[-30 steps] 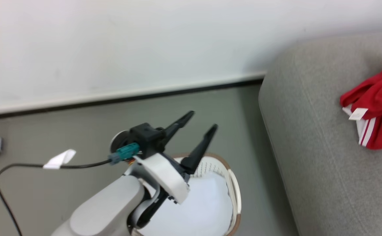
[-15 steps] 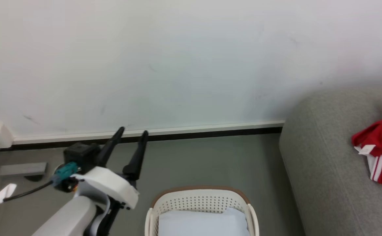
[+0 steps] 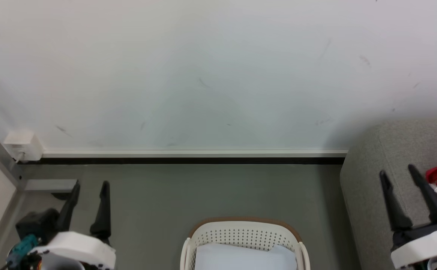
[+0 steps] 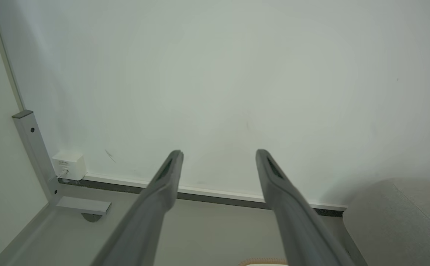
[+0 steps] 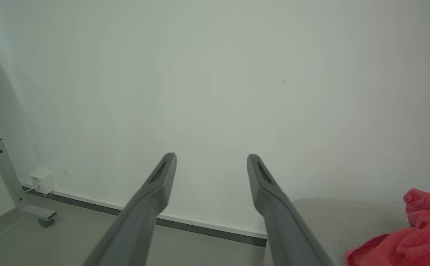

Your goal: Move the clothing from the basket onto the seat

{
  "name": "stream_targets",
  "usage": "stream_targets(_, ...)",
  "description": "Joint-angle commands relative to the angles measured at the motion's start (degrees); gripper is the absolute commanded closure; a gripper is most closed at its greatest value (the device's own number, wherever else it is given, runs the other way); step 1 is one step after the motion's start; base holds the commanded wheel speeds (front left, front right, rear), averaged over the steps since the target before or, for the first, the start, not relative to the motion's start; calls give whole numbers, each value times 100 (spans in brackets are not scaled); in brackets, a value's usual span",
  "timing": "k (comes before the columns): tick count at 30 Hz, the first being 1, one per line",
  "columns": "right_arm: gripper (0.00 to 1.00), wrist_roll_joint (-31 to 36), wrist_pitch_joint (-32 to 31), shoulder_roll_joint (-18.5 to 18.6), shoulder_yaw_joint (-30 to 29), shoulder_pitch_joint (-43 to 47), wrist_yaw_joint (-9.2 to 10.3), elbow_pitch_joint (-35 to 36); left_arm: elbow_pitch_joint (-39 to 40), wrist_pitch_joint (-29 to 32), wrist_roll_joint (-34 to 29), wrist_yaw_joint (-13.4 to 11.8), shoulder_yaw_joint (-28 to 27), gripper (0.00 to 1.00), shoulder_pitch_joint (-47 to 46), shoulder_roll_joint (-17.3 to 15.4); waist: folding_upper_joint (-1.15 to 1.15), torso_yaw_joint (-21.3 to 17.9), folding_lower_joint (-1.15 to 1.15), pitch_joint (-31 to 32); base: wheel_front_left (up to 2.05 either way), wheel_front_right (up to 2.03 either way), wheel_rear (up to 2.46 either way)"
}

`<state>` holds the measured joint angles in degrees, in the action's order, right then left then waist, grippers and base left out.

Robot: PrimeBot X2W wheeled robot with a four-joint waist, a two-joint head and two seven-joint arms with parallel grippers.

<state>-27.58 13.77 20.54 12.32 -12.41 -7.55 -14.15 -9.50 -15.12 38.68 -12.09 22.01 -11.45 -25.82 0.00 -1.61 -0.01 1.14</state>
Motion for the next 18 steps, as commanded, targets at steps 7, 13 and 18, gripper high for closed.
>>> stream_targets(7, 0, 503, 146, -499, -274, 490, 13, 90, 92, -4, -649, 104, -688, 0, 723, 512, 0, 28, 1, 32, 0, 0, 0)
stream_targets(13, 0, 759, 143, -1022, -591, 865, 13, 225, 58, -4, -1287, 314, -1172, 0, 1119, 948, 0, -71, 1, 53, 0, 0, 0)
stream_targets(18, 0, 859, 144, -1130, -418, 966, 13, 160, -22, -4, -1677, 569, -1562, 0, 1276, 1294, 0, -122, 1, 45, 0, 0, 0)
